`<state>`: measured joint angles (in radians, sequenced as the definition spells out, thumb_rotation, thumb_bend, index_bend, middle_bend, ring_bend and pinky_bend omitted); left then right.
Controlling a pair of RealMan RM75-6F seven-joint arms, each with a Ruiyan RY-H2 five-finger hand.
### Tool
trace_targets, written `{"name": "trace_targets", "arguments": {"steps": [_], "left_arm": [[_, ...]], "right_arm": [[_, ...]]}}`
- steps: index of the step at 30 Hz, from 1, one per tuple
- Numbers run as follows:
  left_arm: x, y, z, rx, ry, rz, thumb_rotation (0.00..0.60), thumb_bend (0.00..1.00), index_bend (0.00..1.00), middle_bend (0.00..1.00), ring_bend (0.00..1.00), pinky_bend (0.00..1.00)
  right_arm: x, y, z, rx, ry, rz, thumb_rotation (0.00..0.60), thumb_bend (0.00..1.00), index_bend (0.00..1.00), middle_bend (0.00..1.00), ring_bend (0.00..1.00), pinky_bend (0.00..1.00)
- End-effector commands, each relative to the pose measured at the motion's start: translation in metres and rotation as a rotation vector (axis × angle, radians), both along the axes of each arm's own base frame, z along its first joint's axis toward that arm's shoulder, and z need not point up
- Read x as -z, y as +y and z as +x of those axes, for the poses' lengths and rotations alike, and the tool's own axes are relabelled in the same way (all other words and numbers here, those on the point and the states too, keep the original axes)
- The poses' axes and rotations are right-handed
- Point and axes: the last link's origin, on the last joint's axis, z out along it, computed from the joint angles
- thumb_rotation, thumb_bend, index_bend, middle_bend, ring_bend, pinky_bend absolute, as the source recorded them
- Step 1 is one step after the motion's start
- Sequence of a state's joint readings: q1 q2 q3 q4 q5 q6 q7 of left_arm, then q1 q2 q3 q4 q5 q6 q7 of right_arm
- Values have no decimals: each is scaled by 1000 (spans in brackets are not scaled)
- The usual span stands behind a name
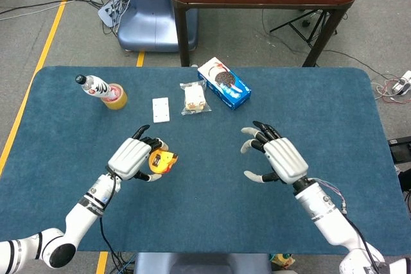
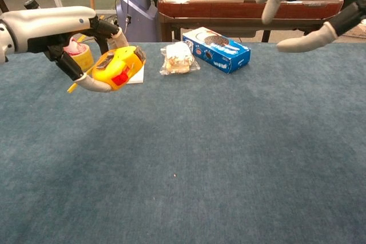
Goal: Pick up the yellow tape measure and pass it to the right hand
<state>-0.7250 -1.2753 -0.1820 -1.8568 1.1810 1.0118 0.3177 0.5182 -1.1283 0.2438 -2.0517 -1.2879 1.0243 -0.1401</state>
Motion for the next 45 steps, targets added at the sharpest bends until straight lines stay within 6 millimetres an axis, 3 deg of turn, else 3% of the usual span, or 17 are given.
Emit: {"name": "trace_targets", "arguments": {"steps": [1, 16, 34, 45], "left_arm": [[-3, 0, 9, 1, -11, 15, 600, 173, 539, 543, 337, 6], [2, -8, 25, -25, -55, 6, 600, 173, 539, 543, 337, 6], [7, -9, 35, -52, -80, -3, 600, 173, 538, 543, 337, 6], [6, -7, 37, -61, -92, -7, 600, 173, 538, 543, 337, 6]], "right_arm": [[12, -5, 12, -11, -17, 27, 600, 279, 412, 155, 6, 61], [47, -15, 39, 2, -76, 82, 600, 272, 406, 74, 0, 0], [68, -35, 81, -13, -94, 130, 600, 267, 381, 60, 0, 0], [80, -39, 94, -11, -88, 156, 600, 267, 381, 60, 0, 0]]}}
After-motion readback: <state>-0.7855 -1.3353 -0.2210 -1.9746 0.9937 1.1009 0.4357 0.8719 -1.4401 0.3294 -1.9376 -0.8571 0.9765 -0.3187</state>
